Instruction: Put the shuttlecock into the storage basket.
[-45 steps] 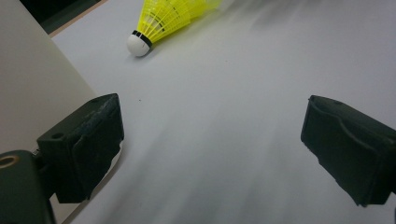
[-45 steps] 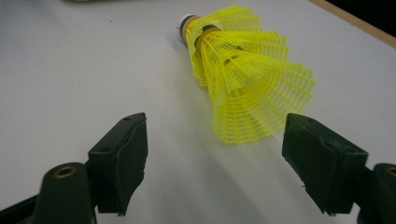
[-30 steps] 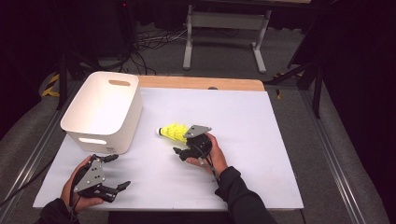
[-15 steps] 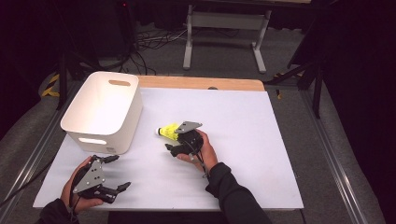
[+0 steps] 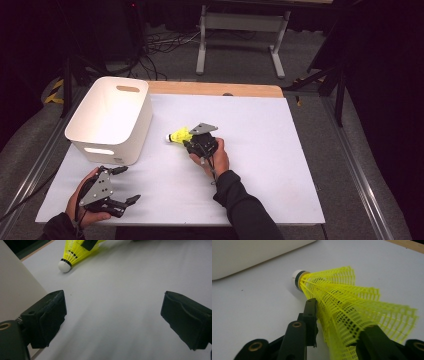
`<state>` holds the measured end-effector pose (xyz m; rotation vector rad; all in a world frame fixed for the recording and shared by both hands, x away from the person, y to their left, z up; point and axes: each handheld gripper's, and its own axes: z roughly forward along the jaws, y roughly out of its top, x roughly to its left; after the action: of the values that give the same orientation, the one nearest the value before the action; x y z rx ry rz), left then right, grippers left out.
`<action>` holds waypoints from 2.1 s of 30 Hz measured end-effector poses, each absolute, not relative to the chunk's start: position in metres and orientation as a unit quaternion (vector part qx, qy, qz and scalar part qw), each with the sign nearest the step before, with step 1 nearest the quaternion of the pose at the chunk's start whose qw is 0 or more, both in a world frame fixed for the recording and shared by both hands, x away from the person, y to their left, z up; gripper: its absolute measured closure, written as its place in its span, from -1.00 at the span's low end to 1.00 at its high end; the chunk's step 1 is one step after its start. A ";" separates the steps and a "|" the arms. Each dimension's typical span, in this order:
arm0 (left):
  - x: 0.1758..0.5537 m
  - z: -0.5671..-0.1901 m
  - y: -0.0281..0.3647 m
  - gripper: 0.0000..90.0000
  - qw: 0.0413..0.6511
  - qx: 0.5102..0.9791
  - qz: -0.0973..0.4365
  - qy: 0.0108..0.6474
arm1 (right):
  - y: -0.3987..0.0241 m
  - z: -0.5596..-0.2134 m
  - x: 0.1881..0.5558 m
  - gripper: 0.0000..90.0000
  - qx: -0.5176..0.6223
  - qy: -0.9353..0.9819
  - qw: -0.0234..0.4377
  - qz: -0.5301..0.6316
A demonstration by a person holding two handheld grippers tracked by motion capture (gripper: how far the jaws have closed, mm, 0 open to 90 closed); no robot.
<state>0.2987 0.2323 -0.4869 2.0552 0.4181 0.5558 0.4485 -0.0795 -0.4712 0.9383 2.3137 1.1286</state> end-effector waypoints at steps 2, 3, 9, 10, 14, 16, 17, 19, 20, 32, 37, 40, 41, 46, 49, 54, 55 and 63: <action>0.298 -0.486 0.232 -0.84 0.468 0.836 0.229 0.170 | -0.075 -0.471 0.453 0.76 0.335 0.829 0.210 0.396; 0.298 -0.486 0.232 -0.84 0.468 0.836 0.229 0.170 | -0.075 -0.471 0.453 0.76 0.335 0.829 0.210 0.396; 0.299 -0.487 0.232 -0.84 0.468 0.837 0.228 0.169 | -0.073 -0.470 0.458 0.77 0.339 0.825 0.220 0.396; 0.298 -0.487 0.232 -0.84 0.468 0.837 0.229 0.169 | -0.073 -0.470 0.459 0.78 0.338 0.825 0.219 0.397; 0.298 -0.487 0.233 -0.84 0.467 0.837 0.230 0.169 | -0.075 -0.465 0.455 0.78 0.331 0.818 0.218 0.416; 0.298 -0.487 0.233 -0.84 0.466 0.837 0.231 0.169 | -0.076 -0.460 0.450 0.78 0.325 0.813 0.222 0.429; 0.298 -0.487 0.233 -0.84 0.466 0.837 0.231 0.169 | -0.076 -0.460 0.450 0.78 0.325 0.813 0.222 0.429; 0.298 -0.487 0.233 -0.85 0.465 0.838 0.231 0.170 | -0.077 -0.458 0.448 0.78 0.323 0.810 0.224 0.436; 0.298 -0.487 0.232 -0.85 0.465 0.838 0.231 0.169 | -0.078 -0.456 0.445 0.78 0.322 0.808 0.222 0.441; 0.298 -0.487 0.232 -0.85 0.462 0.838 0.234 0.171 | -0.097 -0.448 0.427 0.78 0.317 0.800 0.227 0.456; 0.297 -0.487 0.230 -0.85 0.461 0.837 0.237 0.174 | -0.106 -0.444 0.417 0.78 0.308 0.798 0.230 0.463; 0.297 -0.487 0.229 -0.85 0.458 0.839 0.237 0.175 | -0.110 -0.442 0.411 0.78 0.303 0.799 0.228 0.468; 0.297 -0.487 0.229 -0.85 0.458 0.839 0.238 0.173 | -0.112 -0.441 0.408 0.78 0.295 0.803 0.230 0.465; 0.298 -0.488 0.230 -0.85 0.460 0.838 0.235 0.174 | -0.116 -0.436 0.402 0.78 0.284 0.804 0.231 0.468; 0.297 -0.488 0.231 -0.85 0.459 0.838 0.237 0.173 | -0.118 -0.433 0.398 0.78 0.278 0.805 0.232 0.470; 0.298 -0.488 0.231 -0.85 0.461 0.837 0.237 0.175 | -0.119 -0.430 0.393 0.78 0.266 0.810 0.231 0.468; 0.298 -0.488 0.230 -0.85 0.460 0.838 0.237 0.174 | -0.120 -0.429 0.389 0.78 0.259 0.812 0.230 0.469; 0.299 -0.489 0.231 -0.85 0.457 0.840 0.235 0.174 | -0.122 -0.426 0.379 0.78 0.247 0.816 0.230 0.470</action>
<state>0.2991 0.2306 -0.4887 2.0695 0.4298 0.5803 0.3788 -0.1224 -0.4263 0.6785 2.2452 1.2923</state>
